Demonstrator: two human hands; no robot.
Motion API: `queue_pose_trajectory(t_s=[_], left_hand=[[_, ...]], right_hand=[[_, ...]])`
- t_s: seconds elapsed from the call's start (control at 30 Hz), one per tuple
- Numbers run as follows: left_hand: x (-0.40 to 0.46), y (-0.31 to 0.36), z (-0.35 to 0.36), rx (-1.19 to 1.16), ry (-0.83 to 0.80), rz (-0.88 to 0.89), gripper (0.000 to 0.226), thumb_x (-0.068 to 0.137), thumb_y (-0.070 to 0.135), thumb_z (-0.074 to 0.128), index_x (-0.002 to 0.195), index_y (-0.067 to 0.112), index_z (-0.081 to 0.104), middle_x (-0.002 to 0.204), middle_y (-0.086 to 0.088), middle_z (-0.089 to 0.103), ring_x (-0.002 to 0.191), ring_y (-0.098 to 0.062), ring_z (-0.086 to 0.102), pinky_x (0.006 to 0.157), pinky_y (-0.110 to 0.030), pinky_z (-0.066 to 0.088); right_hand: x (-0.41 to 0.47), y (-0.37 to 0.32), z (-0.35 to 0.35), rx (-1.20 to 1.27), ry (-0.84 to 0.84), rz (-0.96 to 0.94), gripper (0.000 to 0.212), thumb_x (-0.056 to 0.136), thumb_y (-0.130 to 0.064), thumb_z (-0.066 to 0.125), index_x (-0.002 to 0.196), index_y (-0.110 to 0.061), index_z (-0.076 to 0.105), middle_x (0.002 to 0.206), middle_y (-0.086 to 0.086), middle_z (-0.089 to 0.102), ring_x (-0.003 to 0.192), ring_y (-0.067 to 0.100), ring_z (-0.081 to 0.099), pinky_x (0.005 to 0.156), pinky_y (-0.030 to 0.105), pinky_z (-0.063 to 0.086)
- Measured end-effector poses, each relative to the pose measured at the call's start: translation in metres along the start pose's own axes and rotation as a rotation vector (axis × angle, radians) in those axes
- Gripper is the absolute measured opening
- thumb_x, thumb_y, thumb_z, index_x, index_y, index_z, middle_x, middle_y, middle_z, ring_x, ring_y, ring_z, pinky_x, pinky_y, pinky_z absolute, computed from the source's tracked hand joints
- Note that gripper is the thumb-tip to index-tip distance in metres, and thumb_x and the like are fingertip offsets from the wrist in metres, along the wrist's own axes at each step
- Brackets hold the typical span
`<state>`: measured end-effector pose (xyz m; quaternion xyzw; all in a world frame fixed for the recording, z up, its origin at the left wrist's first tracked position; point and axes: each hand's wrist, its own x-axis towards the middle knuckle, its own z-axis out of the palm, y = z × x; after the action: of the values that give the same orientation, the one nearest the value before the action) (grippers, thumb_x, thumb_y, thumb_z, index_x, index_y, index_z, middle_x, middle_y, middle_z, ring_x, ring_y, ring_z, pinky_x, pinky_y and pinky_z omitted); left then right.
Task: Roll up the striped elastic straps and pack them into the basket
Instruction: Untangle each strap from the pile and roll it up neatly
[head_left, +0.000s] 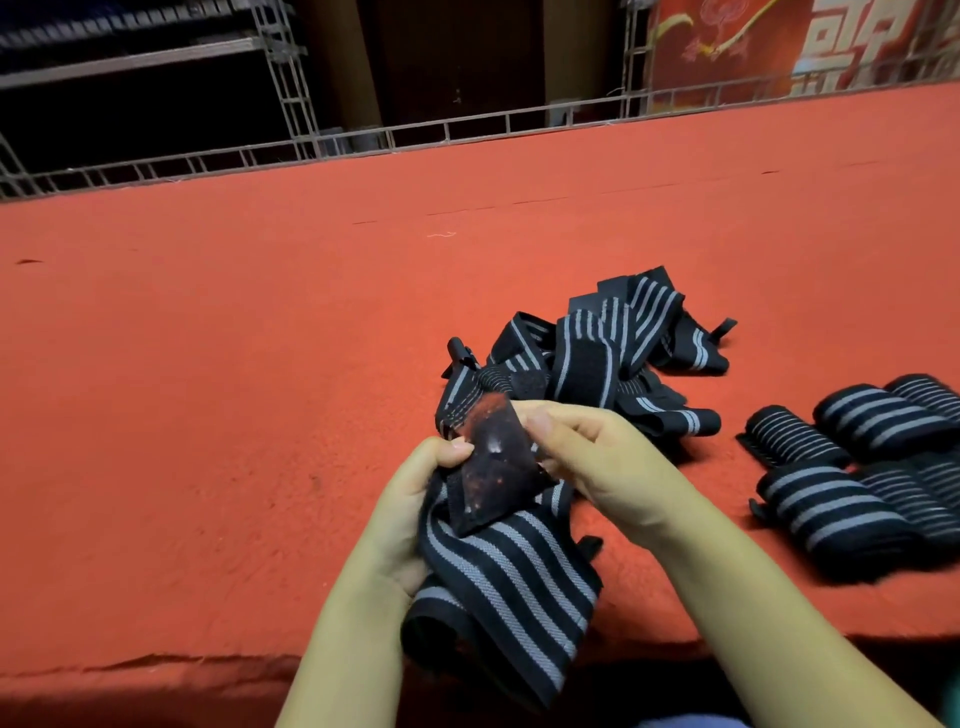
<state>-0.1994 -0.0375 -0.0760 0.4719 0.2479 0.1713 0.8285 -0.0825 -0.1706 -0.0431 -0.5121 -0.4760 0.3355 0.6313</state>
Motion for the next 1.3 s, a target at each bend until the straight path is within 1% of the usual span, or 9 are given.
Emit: queue_pose_trajectory(t_s=[0.13, 0.33, 0.5, 0.63, 0.73, 0.87, 0.97, 1.07, 1.3], left_hand=[[-0.014, -0.006, 0.004, 0.083, -0.193, 0.003, 0.03, 0.068, 0.03, 0.063, 0.087, 0.012, 0.077, 0.091, -0.013, 0.072, 0.08, -0.024, 0.068, 0.076, -0.036, 0.051], [-0.019, -0.004, 0.009, 0.391, -0.155, 0.102, 0.067, 0.085, 0.069, 0.035, 0.128, 0.028, 0.064, 0.135, 0.007, 0.061, 0.136, -0.017, 0.044, 0.114, -0.053, 0.024], [-0.018, 0.008, 0.026, 0.368, -0.015, 0.352, 0.041, 0.086, 0.046, 0.057, 0.091, 0.008, 0.073, 0.099, -0.013, 0.075, 0.09, -0.02, 0.069, 0.079, -0.03, 0.054], [0.002, 0.006, 0.023, 0.371, 0.111, 0.372, 0.032, 0.095, 0.026, 0.061, 0.079, -0.002, 0.065, 0.082, -0.016, 0.066, 0.076, -0.024, 0.059, 0.069, -0.035, 0.044], [0.014, 0.004, 0.026, 0.388, 0.147, 0.39, 0.036, 0.094, 0.031, 0.06, 0.077, 0.0, 0.063, 0.078, -0.013, 0.065, 0.073, -0.021, 0.056, 0.068, -0.034, 0.04], [0.03, 0.005, 0.028, 0.448, 0.155, 0.421, 0.046, 0.09, 0.041, 0.055, 0.088, -0.005, 0.056, 0.082, -0.013, 0.06, 0.076, -0.023, 0.053, 0.072, -0.038, 0.04], [0.041, 0.005, 0.028, 0.469, 0.164, 0.41, 0.046, 0.094, 0.038, 0.054, 0.086, -0.007, 0.053, 0.08, -0.012, 0.057, 0.073, -0.023, 0.05, 0.07, -0.038, 0.037], [0.047, 0.006, 0.026, 0.453, 0.178, 0.399, 0.043, 0.096, 0.036, 0.054, 0.085, -0.006, 0.055, 0.079, -0.013, 0.06, 0.072, -0.024, 0.051, 0.068, -0.038, 0.038], [0.053, 0.031, 0.015, 0.203, 0.352, 0.498, 0.022, 0.099, 0.008, 0.051, 0.111, 0.026, 0.058, 0.07, -0.004, 0.071, 0.06, -0.015, 0.066, 0.055, -0.026, 0.055]], right_hand=[[0.0, 0.01, 0.001, -0.046, 0.226, 0.005, 0.01, 0.089, -0.016, 0.065, 0.081, -0.013, 0.07, 0.078, 0.004, 0.068, 0.075, 0.012, 0.062, 0.073, 0.025, 0.05], [0.006, 0.008, 0.006, 0.044, 0.39, -0.012, 0.009, 0.088, -0.022, 0.064, 0.082, -0.018, 0.07, 0.084, 0.03, 0.064, 0.076, 0.027, 0.06, 0.079, 0.045, 0.05], [0.021, -0.002, 0.013, -0.248, 0.426, -0.129, 0.015, 0.09, -0.019, 0.064, 0.076, -0.013, 0.067, 0.074, 0.006, 0.067, 0.073, 0.011, 0.059, 0.074, 0.036, 0.049], [0.029, -0.004, -0.003, -0.327, 0.35, -0.041, 0.02, 0.089, -0.017, 0.066, 0.07, -0.022, 0.068, 0.06, -0.017, 0.06, 0.06, -0.004, 0.053, 0.063, 0.014, 0.041], [0.048, 0.01, -0.033, -0.449, 0.452, 0.048, 0.015, 0.092, -0.029, 0.062, 0.101, -0.02, 0.071, 0.093, -0.012, 0.069, 0.084, 0.001, 0.061, 0.078, 0.02, 0.046], [0.085, 0.046, -0.108, -0.608, 0.739, 0.379, 0.061, 0.092, -0.037, 0.059, 0.143, -0.01, 0.038, 0.143, 0.014, 0.042, 0.128, 0.028, 0.045, 0.103, 0.036, 0.037], [0.105, 0.071, -0.14, -0.347, 0.772, 0.545, 0.047, 0.09, -0.028, 0.065, 0.126, -0.003, 0.048, 0.13, 0.016, 0.053, 0.113, 0.03, 0.056, 0.093, 0.037, 0.049], [0.119, 0.077, -0.151, -0.046, 0.788, 0.515, 0.022, 0.085, -0.009, 0.071, 0.08, -0.01, 0.05, 0.085, 0.01, 0.057, 0.061, 0.013, 0.059, 0.049, 0.019, 0.05], [0.116, 0.021, -0.135, 0.287, 0.716, 0.321, 0.036, 0.088, 0.008, 0.054, 0.12, -0.01, 0.054, 0.097, 0.011, 0.062, 0.083, 0.022, 0.062, 0.068, 0.035, 0.054]])
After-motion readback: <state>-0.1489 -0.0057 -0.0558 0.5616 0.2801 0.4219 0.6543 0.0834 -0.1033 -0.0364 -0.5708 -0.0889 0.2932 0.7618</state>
